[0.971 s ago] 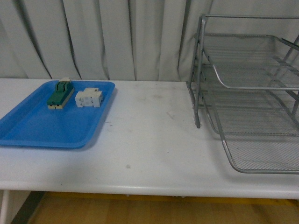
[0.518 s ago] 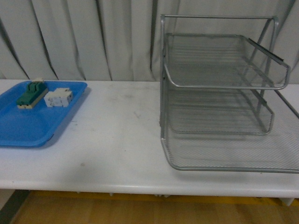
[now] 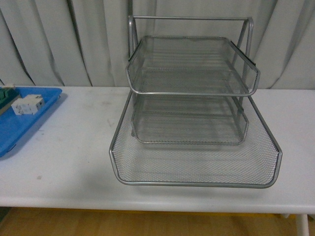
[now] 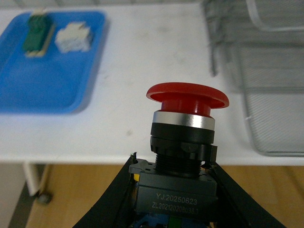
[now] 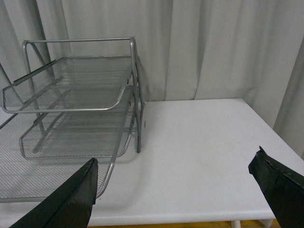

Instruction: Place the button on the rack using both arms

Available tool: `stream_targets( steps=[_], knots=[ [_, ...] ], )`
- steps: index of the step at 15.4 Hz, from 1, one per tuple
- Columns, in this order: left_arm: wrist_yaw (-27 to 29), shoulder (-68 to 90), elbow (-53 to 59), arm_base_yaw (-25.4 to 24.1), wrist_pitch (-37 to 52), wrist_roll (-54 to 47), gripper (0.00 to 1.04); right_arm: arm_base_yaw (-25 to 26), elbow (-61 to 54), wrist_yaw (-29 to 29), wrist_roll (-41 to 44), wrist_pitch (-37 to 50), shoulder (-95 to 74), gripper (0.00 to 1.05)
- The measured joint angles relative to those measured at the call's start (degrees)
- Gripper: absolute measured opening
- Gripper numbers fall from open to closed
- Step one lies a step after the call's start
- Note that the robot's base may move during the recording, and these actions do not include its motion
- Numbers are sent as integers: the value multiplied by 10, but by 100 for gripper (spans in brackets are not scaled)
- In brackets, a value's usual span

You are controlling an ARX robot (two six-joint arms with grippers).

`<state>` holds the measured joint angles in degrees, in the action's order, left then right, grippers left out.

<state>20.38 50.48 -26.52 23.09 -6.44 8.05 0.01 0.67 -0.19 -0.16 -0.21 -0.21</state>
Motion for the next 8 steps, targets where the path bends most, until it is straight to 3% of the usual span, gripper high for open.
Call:
stream_targets(
  steps=[4, 8],
  knots=[
    [-130, 235, -88, 68, 182, -114, 37, 0, 0, 0, 0, 0, 0, 98],
    [-180, 452, -233, 121, 204, -206, 37, 0, 0, 0, 0, 0, 0, 98]
  ],
)
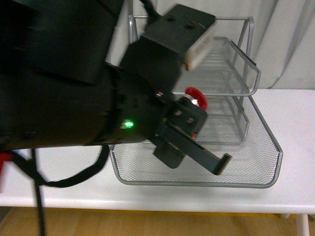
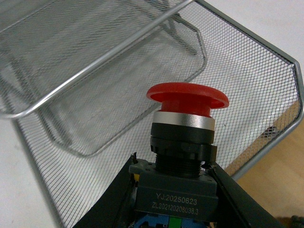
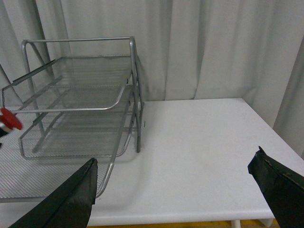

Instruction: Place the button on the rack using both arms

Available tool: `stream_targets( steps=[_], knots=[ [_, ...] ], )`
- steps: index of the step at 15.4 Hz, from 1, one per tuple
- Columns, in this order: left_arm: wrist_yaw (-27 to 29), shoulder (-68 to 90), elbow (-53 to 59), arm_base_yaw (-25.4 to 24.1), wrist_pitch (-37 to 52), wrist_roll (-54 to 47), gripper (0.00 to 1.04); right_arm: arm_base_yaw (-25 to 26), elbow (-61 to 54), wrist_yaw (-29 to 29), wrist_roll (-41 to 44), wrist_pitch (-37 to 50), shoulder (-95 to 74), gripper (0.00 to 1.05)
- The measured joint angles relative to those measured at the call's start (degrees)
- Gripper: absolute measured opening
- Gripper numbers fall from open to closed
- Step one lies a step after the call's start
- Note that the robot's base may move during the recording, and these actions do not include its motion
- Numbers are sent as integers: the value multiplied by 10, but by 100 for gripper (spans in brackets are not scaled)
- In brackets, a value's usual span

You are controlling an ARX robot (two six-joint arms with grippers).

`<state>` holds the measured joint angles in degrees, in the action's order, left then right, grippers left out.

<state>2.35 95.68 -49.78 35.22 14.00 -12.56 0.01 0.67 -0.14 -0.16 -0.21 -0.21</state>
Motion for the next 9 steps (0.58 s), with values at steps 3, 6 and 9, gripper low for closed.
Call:
stream_targets(
  steps=[3, 6, 9],
  knots=[
    [-4, 121, -105, 1, -11, -33, 37, 0, 0, 0, 0, 0, 0, 98],
    [3, 197, -169, -19, -26, -42, 37, 0, 0, 0, 0, 0, 0, 98],
    [-4, 221, -186, -31, -46, -27, 64, 0, 0, 0, 0, 0, 0, 98]
  ],
)
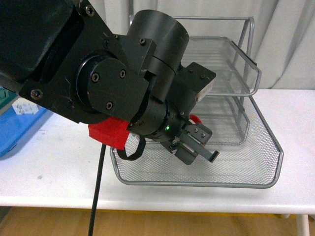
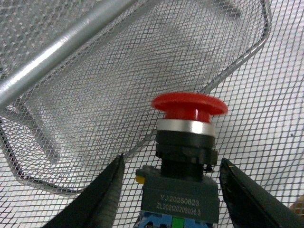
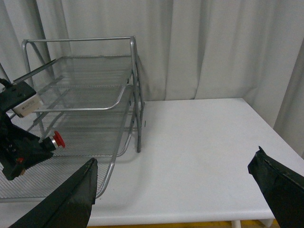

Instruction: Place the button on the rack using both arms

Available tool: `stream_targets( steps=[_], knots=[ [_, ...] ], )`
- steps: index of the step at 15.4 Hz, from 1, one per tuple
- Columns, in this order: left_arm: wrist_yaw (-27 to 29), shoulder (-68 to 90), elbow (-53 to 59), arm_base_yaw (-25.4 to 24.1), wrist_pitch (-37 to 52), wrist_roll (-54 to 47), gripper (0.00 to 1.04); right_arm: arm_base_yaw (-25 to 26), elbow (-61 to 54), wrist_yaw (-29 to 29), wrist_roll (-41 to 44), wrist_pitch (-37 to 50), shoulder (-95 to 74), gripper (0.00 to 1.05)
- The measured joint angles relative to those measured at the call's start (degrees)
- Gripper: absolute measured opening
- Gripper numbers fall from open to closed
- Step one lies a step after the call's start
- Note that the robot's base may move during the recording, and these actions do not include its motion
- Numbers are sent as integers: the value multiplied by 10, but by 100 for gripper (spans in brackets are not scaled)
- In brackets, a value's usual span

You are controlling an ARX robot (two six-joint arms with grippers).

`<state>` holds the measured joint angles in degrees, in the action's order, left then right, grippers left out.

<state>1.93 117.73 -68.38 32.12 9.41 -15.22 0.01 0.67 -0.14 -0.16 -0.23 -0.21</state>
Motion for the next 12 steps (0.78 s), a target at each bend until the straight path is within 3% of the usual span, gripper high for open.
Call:
stream_targets(
  steps=[2, 3, 6, 8, 9, 12],
  knots=[
    [-16, -90, 73, 9, 45, 20, 93, 0, 0, 0, 0, 0, 0, 98],
    [-23, -151, 120, 12, 72, 33, 100, 0, 0, 0, 0, 0, 0, 98],
    [16, -299, 272, -4, 173, 68, 98, 0, 0, 0, 0, 0, 0, 98],
    [205, -290, 381, -14, 418, 120, 77, 0, 0, 2, 0, 0, 0, 98],
    [241, -328, 453, -48, 484, 135, 63, 0, 0, 0, 0, -1, 0, 98],
    [182, -458, 547, -123, 484, 148, 25, 0, 0, 1, 0, 0, 0, 98]
  ],
)
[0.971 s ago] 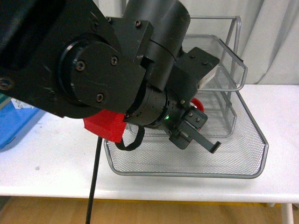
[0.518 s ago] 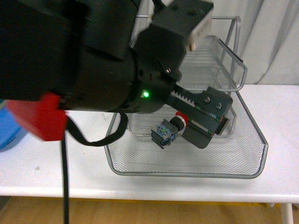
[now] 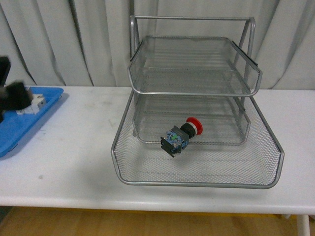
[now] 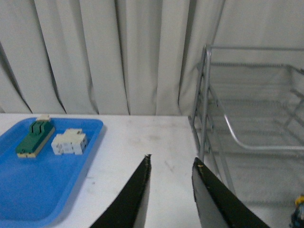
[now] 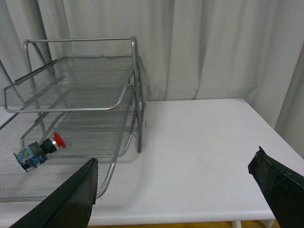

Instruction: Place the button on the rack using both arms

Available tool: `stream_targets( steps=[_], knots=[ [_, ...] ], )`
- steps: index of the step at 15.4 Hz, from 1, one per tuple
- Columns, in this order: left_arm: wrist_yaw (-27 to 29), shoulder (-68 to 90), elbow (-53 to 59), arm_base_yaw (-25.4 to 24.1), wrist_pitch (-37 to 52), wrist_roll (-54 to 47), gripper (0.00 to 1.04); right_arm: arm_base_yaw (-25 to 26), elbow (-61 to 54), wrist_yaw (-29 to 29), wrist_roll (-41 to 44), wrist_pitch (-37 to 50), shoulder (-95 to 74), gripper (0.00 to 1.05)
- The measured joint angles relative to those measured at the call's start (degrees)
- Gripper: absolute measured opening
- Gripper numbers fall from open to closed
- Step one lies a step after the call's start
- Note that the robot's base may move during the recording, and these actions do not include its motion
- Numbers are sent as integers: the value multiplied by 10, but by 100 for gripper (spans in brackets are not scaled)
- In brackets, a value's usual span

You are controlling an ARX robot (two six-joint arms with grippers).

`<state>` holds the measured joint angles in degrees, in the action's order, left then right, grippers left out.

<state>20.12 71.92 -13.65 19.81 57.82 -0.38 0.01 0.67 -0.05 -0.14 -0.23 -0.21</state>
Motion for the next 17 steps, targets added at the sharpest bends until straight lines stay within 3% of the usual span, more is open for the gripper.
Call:
stream_targets(
  steps=[1, 2, 3, 10, 12, 17],
  knots=[
    [-24, -30, 31, -23, -18, 0, 10, 0, 0, 0, 0, 0, 0, 98],
    [-42, -59, 45, -39, -25, 3, 2, 0, 0, 0, 0, 0, 0, 98],
    [-61, -73, 68, -61, 6, 2, 2, 0, 0, 0, 0, 0, 0, 98],
    [-140, -297, 129, -139, -174, 2, 2, 0, 0, 0, 0, 0, 0, 98],
    [-195, -355, 131, -193, -225, 2, 2, 0, 0, 0, 0, 0, 0, 98],
    [-201, -478, 131, -197, -339, 3, 2, 0, 0, 0, 0, 0, 0, 98]
  ],
)
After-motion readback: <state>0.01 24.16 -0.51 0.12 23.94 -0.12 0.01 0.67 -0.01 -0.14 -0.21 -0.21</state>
